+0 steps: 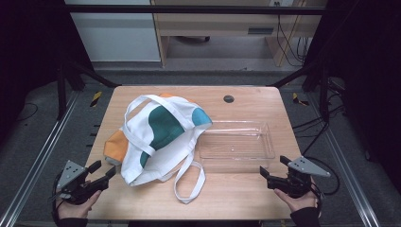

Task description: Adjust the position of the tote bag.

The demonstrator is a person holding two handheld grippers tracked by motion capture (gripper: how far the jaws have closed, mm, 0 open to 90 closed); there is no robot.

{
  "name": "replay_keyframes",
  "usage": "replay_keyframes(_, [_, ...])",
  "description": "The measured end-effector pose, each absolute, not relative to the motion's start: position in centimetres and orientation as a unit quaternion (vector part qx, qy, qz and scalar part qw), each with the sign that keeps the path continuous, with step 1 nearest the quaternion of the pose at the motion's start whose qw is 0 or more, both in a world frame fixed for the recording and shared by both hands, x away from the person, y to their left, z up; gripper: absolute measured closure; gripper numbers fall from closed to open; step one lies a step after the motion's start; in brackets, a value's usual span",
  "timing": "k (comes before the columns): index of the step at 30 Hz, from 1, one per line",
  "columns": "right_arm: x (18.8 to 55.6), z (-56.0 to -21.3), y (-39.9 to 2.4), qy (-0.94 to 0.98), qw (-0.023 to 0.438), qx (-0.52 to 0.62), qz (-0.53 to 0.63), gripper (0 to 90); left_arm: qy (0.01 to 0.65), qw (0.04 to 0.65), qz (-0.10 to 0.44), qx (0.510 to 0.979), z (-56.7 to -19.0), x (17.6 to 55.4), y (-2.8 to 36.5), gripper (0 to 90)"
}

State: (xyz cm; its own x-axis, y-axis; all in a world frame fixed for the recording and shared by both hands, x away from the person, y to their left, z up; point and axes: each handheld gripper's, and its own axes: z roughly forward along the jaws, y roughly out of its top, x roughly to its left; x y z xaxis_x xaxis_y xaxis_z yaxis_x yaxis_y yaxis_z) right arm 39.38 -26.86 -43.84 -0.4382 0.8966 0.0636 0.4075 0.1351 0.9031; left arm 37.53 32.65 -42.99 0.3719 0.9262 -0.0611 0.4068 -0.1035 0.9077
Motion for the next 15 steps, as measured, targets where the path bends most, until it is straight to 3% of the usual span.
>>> replay_keyframes(15, [39.4, -43.6, -25.9, 0.714, 0.255, 0.451, 0.471, 17.5, 0.466, 0.448, 0.280, 0.710, -42.7, 37.8, 30.6, 34.3])
